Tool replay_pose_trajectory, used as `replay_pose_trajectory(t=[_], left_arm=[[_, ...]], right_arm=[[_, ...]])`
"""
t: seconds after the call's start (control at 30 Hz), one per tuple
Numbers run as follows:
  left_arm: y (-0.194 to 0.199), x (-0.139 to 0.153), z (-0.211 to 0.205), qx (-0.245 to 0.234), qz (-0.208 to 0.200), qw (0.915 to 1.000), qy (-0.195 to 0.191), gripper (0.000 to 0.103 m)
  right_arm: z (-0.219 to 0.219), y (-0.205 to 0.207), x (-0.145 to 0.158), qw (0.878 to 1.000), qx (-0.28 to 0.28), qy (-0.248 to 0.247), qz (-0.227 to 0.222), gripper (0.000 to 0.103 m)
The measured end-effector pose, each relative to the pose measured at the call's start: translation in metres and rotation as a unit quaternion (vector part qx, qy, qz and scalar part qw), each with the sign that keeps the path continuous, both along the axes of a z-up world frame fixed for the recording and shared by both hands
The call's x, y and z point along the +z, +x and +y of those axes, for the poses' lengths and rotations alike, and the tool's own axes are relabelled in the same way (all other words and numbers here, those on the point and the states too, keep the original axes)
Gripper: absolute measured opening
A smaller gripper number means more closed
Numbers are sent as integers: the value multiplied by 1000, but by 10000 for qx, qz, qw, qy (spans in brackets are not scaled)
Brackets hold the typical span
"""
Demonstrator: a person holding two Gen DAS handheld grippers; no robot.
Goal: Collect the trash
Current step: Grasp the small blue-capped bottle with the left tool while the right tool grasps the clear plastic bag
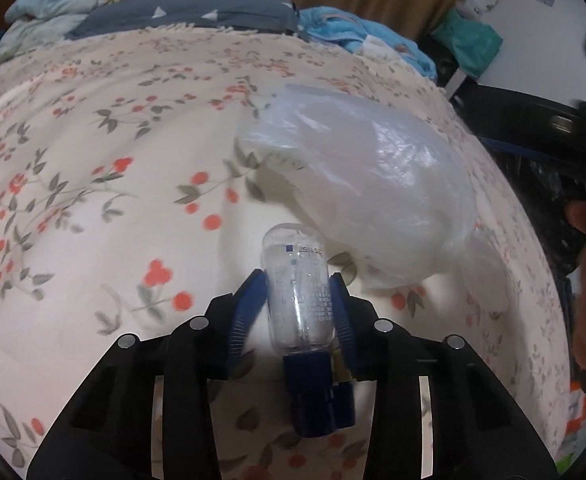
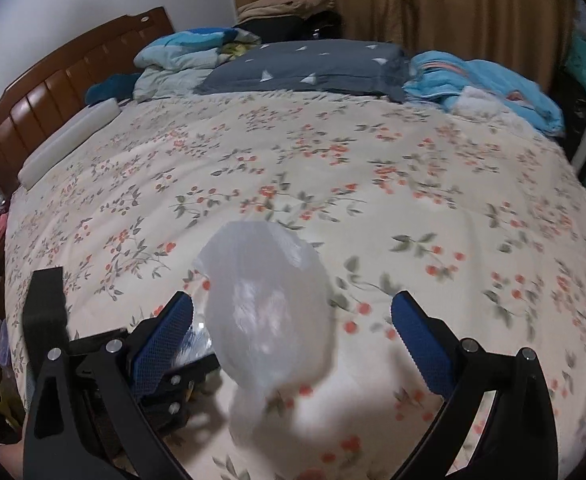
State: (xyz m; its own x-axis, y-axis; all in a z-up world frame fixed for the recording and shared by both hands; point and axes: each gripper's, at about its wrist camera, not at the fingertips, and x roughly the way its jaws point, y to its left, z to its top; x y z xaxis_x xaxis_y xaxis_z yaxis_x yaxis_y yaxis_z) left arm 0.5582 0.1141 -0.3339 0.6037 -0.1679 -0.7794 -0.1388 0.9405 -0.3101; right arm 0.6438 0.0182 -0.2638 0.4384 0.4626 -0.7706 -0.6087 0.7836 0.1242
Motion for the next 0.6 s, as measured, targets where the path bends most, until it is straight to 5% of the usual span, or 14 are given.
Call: replay_pose_trajectory(t=[0.37,0.4,0.6], left_arm=[[-67,27,42,294,-83,9994,-144,37],[-74,34,42,272,-129,9995,-70,37],[-111,69,39,238,-365,9987,261,37]], right_arm=[[56,20,-55,9955,200,-682,630,98],[57,20,-59,9948,203,-707,709,79],[36,4,-42,9965,-86,-145,819,76]])
